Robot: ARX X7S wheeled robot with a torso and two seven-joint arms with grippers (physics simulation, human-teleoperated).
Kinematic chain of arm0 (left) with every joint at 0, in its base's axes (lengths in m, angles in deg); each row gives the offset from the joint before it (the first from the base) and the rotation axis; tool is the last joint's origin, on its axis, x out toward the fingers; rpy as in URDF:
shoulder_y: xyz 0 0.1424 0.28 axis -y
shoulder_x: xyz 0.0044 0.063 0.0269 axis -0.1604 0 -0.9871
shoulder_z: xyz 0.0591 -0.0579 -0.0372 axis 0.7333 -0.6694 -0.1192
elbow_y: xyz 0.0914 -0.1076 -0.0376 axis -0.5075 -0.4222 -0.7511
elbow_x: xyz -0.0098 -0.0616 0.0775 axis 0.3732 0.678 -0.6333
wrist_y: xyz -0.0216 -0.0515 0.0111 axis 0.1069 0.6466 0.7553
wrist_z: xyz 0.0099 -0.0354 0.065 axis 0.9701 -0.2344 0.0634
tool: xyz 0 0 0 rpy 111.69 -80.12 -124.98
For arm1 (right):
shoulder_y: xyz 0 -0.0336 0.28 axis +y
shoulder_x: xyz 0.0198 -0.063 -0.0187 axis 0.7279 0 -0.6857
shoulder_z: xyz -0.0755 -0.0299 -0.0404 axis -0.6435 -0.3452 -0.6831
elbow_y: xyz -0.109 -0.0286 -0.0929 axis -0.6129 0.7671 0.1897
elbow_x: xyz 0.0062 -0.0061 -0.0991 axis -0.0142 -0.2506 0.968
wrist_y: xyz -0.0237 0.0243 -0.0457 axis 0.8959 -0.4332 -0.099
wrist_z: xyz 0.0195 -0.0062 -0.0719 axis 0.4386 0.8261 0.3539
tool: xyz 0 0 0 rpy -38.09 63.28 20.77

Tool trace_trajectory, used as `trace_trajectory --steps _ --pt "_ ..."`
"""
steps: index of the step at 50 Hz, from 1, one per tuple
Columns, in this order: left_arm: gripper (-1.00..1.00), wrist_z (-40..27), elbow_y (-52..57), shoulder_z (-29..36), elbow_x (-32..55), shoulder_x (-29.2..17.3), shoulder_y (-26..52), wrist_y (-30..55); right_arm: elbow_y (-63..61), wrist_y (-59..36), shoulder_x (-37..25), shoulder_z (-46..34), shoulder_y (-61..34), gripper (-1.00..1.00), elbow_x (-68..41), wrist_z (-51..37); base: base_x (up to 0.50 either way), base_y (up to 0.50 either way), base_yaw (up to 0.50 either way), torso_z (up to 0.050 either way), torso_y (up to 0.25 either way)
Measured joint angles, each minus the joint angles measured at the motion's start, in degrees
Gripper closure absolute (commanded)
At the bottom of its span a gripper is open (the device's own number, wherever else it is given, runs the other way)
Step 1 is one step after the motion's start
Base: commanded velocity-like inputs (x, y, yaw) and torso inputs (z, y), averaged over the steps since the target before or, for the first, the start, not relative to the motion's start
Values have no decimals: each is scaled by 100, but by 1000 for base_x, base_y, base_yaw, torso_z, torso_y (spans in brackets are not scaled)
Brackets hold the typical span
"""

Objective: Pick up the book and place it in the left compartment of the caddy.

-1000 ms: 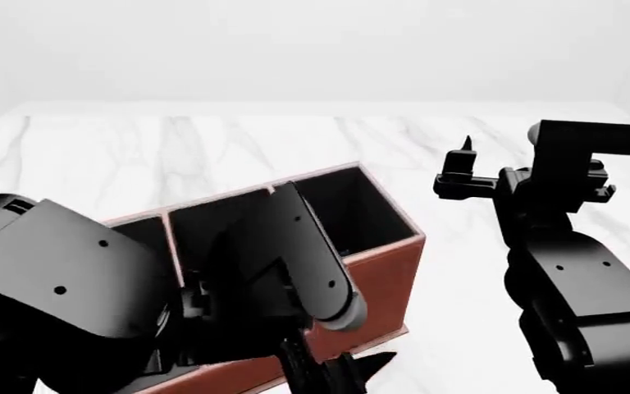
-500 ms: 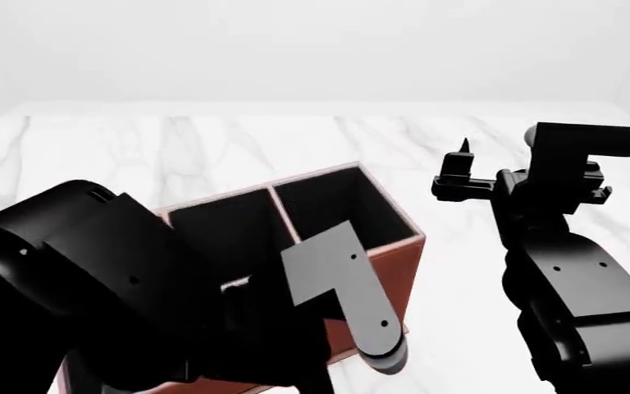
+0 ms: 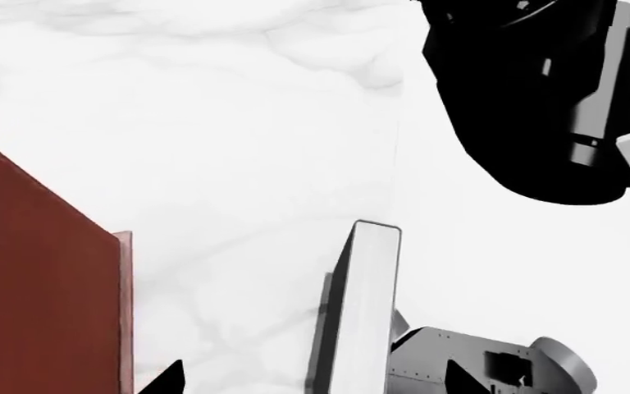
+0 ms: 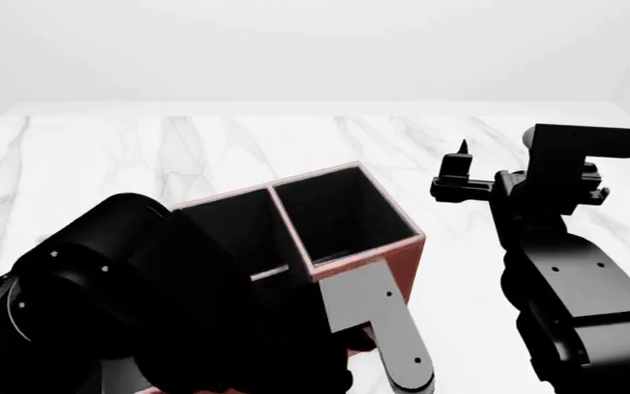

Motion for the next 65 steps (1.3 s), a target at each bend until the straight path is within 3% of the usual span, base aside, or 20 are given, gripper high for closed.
trace_trajectory --steps 31,65 --pt "-100 327 127 818 -355 394 -194 -300 62 75 -28 -8 35 -100 -74 -26 0 0 0 0 0" --pt "-100 1825 -147 1666 -1863 529 -491 -693 143 190 -56 30 96 -100 -168 -47 0 0 0 0 0"
